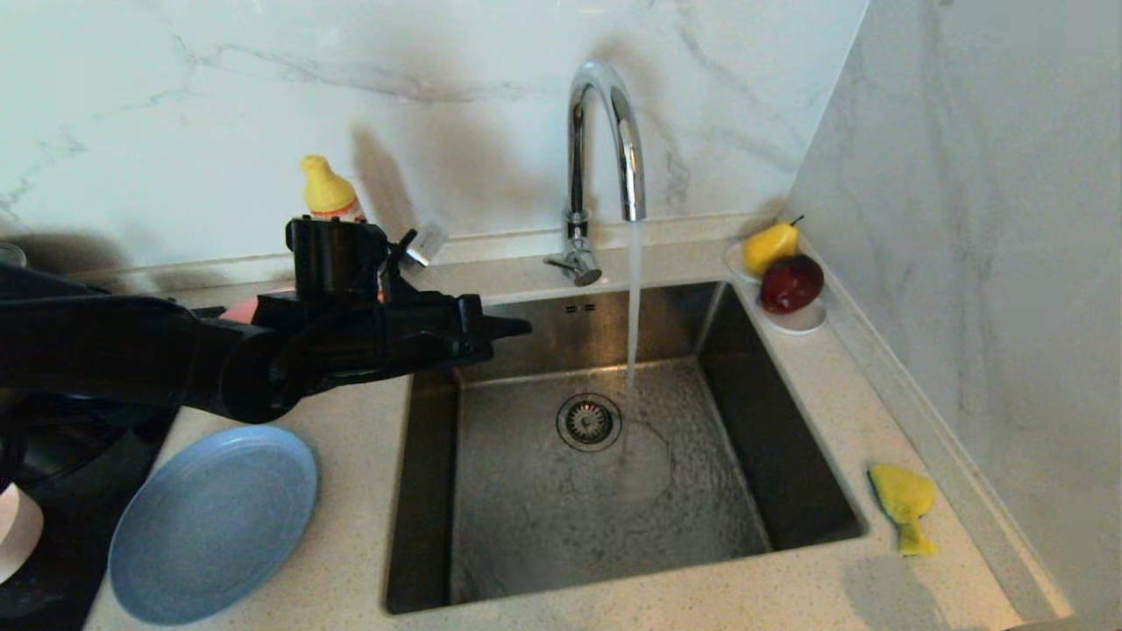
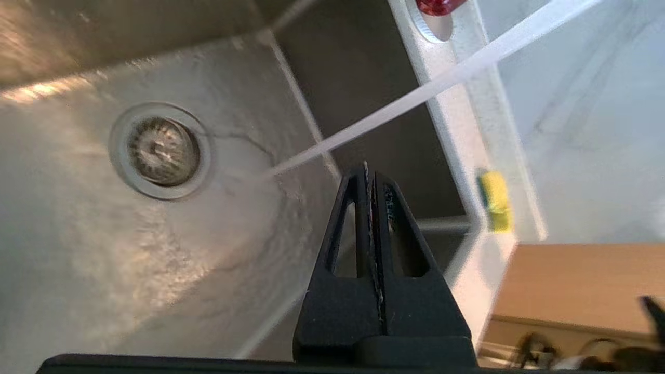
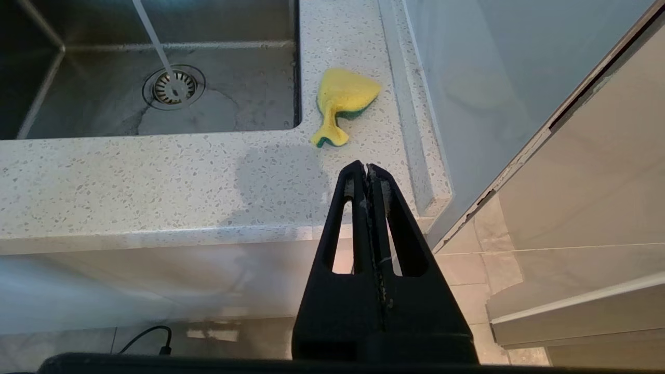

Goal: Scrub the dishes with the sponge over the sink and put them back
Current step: Turn off the faucet

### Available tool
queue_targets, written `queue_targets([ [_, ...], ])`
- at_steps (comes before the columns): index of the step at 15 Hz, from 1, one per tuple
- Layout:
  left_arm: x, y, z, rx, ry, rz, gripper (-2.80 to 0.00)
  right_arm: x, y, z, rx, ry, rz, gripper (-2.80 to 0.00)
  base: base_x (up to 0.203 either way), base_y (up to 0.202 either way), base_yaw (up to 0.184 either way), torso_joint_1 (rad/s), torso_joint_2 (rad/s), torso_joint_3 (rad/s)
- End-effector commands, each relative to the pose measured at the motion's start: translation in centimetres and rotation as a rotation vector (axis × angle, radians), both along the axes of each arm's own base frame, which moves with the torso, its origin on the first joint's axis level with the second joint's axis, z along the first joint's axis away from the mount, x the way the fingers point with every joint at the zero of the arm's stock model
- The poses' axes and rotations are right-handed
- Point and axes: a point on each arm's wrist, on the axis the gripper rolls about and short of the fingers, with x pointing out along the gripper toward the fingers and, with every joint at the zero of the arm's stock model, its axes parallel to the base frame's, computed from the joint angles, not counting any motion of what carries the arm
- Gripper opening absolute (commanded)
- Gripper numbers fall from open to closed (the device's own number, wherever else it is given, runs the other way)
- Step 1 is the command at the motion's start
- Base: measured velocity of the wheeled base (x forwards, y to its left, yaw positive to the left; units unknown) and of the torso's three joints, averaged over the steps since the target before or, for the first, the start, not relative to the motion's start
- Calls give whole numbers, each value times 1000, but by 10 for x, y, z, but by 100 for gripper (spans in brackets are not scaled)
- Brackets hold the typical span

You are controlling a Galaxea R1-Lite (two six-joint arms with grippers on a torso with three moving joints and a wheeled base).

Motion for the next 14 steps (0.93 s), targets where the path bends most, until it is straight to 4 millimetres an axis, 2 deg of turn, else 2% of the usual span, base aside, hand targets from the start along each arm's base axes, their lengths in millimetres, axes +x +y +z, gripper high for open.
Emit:
queue_targets([
  [1, 7, -5, -7, -21, 11, -5, -280, 0, 0, 0, 0, 3, 1, -280, 0, 0, 0, 0, 0, 0],
  [7, 30, -16, -13, -165, -14, 18, -280, 0, 0, 0, 0, 1, 1, -280, 0, 0, 0, 0, 0, 0],
  [14, 44, -27, -26, -186, -6, 8, -280, 0, 0, 0, 0, 2, 1, -280, 0, 0, 0, 0, 0, 0],
])
